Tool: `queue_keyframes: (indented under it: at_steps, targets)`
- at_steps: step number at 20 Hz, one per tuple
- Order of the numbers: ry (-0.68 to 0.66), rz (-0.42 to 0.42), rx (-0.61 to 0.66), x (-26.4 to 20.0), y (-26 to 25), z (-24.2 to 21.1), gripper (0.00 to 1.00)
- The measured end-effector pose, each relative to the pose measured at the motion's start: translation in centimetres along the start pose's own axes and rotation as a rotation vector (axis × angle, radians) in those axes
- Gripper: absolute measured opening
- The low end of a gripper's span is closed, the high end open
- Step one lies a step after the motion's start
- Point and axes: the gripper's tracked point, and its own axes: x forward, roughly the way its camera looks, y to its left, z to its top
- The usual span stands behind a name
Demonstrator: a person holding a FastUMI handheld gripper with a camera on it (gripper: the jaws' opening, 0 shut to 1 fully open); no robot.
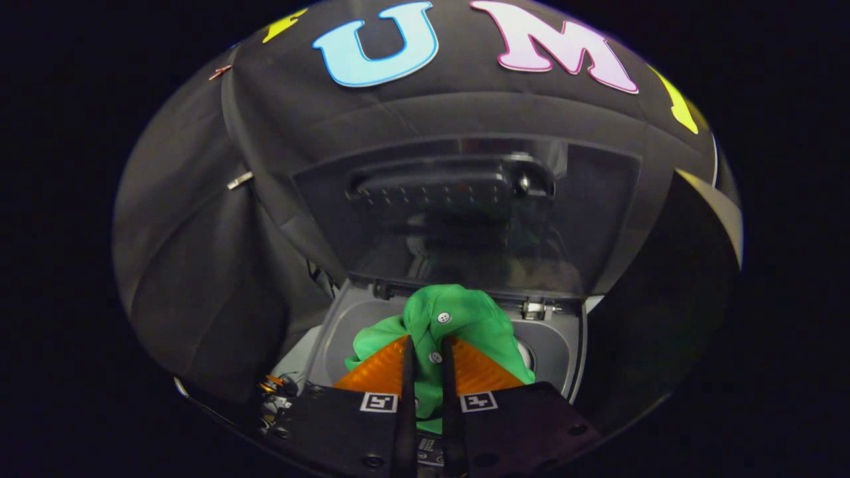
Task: Put the clothes into the washing machine and then close the washing machine lid.
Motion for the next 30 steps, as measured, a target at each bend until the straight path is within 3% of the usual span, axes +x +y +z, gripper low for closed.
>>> queue_keyframes:
  at_steps: [5, 11, 17, 23, 30]
  targets:
    - [0.062, -0.036, 0.061, 3.7, -1.4, -4.0, 0.19]
    - [0.082, -0.048, 0.062, 4.1, -1.5, -4.8, 0.2]
    - [0.066, -0.039, 0.018, 3.2, -0.9, -4.3, 1.0]
    - [-0.071, -0.052, -0.038, 0.6, -1.0, -0.6, 0.99]
    - [-0.407, -0.05, -0.083, -6.6, -0.3, 9.5, 0.99]
